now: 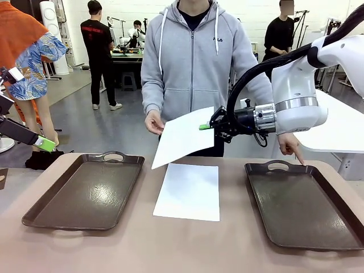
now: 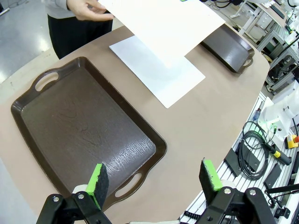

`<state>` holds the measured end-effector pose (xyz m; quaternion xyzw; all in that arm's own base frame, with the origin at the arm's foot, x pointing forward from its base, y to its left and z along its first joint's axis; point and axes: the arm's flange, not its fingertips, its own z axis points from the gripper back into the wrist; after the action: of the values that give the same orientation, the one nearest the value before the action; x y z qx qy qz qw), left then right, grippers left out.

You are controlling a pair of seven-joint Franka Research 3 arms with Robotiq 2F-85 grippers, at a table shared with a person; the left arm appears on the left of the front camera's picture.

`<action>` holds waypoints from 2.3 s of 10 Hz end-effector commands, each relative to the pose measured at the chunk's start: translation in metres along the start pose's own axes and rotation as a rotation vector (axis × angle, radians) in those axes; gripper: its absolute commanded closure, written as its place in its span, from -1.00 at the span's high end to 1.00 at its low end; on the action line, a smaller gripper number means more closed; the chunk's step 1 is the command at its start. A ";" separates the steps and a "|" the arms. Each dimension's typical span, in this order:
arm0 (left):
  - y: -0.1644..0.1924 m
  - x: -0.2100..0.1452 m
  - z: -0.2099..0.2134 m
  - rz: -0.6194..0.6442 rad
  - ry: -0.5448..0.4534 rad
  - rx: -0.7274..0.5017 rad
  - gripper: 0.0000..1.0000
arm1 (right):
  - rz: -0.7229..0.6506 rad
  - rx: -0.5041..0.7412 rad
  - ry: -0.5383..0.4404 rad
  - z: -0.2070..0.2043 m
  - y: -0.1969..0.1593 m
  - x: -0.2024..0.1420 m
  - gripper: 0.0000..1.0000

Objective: Sort the A4 documents.
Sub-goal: Place the A4 Paper in the designated Handle tray.

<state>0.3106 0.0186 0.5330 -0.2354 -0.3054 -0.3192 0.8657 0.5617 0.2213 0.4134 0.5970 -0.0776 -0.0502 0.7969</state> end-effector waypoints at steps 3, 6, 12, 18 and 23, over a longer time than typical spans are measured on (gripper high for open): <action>0.002 -0.001 0.000 -0.007 -0.009 -0.014 1.00 | 0.000 0.000 0.000 0.000 0.000 0.000 -0.98; 0.002 -0.001 0.000 -0.007 -0.009 -0.014 1.00 | 0.035 -0.009 0.001 0.070 0.011 -0.022 -0.98; 0.002 -0.001 0.000 -0.007 -0.009 -0.014 1.00 | 0.033 -0.186 0.228 0.216 -0.033 -0.019 -0.98; 0.002 -0.001 0.000 -0.007 -0.009 -0.014 1.00 | 0.104 -0.104 0.255 0.252 -0.103 -0.013 -0.98; 0.002 -0.001 0.000 -0.007 -0.009 -0.014 1.00 | 0.155 -0.072 0.219 0.261 -0.141 -0.006 -0.98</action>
<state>0.3110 0.0188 0.5328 -0.2351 -0.3049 -0.3187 0.8661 0.5058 -0.0543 0.3550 0.5576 -0.0223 0.0802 0.8259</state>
